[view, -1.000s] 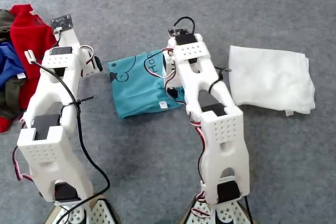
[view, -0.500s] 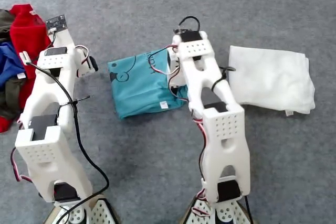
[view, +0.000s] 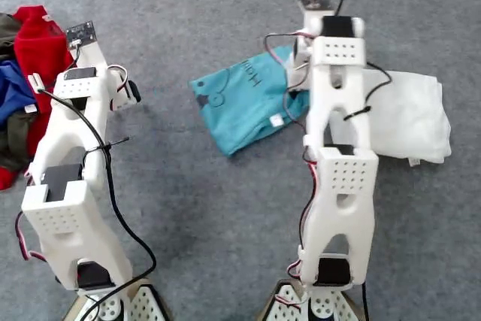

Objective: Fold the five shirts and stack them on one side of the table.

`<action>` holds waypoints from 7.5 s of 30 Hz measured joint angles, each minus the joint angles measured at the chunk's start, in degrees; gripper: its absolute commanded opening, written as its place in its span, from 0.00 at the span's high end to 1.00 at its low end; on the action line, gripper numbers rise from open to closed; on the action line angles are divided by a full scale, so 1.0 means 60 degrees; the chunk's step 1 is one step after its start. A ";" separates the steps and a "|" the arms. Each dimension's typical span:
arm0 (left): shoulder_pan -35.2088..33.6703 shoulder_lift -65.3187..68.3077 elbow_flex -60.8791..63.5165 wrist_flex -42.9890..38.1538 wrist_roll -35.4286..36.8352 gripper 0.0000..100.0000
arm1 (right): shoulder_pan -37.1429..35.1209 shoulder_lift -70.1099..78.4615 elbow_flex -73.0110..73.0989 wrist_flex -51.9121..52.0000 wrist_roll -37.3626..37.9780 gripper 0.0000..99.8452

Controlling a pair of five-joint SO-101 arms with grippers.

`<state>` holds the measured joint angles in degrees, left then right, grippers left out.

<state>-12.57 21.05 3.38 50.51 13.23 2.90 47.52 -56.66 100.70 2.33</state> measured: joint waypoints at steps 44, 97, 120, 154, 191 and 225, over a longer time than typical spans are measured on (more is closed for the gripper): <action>0.0176 0.0000 0.0000 0.0000 0.0000 0.78 | 0.5919 0.0000 -0.1744 0.0029 0.2081 0.98; -0.2212 -0.0586 -0.3179 0.3165 -0.1260 0.77 | 0.4791 -0.2945 0.1158 0.0015 0.3399 0.94; -0.5480 0.4747 -1.0828 0.3253 -0.2359 0.97 | 0.1919 -0.3839 0.2901 0.0015 0.2637 0.91; 0.3736 -0.2315 -1.3201 0.7956 -0.2359 0.97 | 0.1919 -0.6051 0.6081 0.0015 0.2637 0.91; -0.2593 -0.5099 0.0073 0.4440 -0.1802 0.69 | -0.4586 -0.6007 0.8425 -0.0484 0.0747 0.53; -0.6066 0.1963 -0.6125 0.1729 -0.0571 0.96 | -0.2623 -0.2212 0.6256 -0.0615 0.1700 0.98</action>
<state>-48.97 32.84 -33.36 60.88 9.80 -12.84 34.24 -19.12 97.01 12.53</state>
